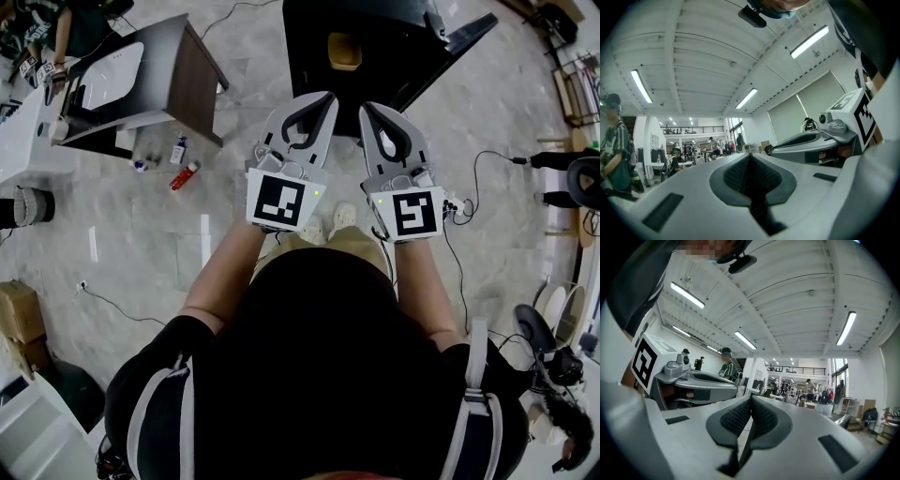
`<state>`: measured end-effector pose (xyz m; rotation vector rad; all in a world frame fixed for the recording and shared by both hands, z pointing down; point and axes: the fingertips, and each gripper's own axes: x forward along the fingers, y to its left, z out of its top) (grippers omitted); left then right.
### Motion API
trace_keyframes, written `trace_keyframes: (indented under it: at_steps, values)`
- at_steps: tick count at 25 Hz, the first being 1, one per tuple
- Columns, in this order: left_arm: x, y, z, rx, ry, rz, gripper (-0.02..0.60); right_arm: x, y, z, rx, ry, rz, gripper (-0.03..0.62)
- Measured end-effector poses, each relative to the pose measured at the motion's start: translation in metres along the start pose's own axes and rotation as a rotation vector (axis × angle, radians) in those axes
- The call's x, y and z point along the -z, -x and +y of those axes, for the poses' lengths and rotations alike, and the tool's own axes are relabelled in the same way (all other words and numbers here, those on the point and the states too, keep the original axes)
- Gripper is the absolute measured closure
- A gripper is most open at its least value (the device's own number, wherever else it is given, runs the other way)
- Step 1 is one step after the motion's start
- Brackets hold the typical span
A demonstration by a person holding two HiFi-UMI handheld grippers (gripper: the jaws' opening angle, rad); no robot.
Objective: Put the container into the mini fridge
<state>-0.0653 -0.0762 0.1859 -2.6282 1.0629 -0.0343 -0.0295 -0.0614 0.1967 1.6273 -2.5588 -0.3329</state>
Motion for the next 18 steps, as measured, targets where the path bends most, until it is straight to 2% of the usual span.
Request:
trace_keyframes:
  at_steps: [18]
  values:
    - [0.0066,0.0038,0.0028,0.011,-0.005,-0.001,0.558,0.0024,-0.0003,0.0029,0.022,0.013,0.01,0.557]
